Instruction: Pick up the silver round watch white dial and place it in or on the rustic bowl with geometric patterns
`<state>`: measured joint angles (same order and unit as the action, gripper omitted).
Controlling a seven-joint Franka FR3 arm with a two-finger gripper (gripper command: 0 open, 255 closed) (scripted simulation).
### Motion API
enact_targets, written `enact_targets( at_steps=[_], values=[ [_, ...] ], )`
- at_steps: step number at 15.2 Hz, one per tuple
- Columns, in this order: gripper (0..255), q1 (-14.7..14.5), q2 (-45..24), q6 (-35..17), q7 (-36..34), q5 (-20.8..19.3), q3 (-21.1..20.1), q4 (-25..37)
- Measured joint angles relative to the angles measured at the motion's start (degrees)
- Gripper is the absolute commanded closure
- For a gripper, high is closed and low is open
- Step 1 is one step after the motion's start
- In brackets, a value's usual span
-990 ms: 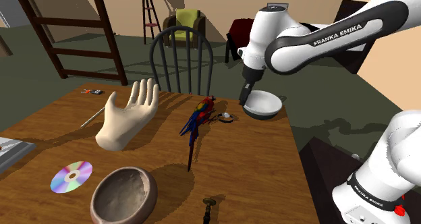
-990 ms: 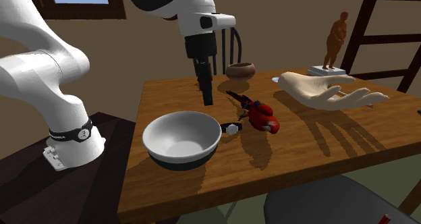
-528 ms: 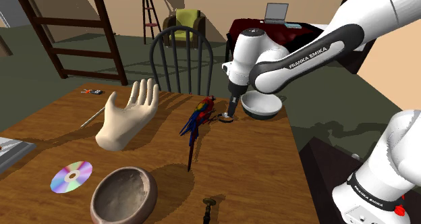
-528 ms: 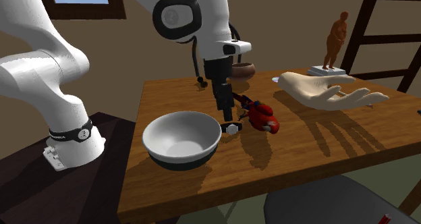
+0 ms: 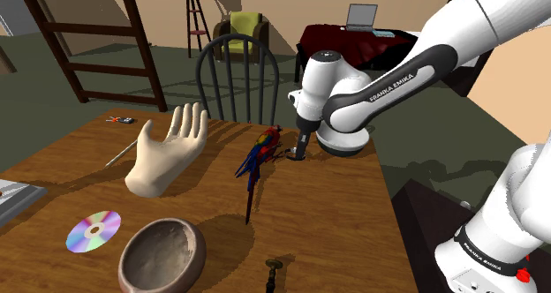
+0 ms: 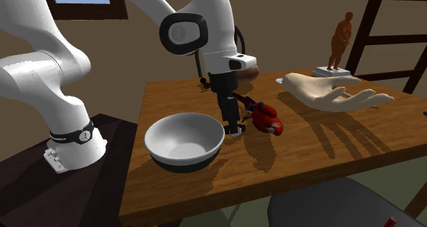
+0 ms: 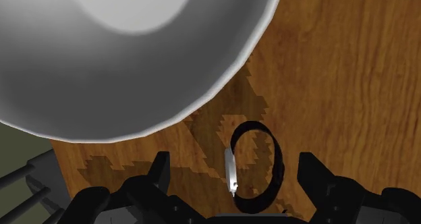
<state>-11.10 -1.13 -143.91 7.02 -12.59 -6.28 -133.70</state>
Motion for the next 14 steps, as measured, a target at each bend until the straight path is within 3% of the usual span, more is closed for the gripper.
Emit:
enact_targets(
  at_steps=[4,5,14],
  values=[
    [0,0.01,-0.10,-0.17,-0.04,-0.06,0.01,-0.06],
    [255,0.01,-0.10,-0.17,-0.04,-0.06,0.01,-0.06],
    [255,0.01,-0.10,-0.18,-0.04,-0.06,0.01,-0.06]
  ],
)
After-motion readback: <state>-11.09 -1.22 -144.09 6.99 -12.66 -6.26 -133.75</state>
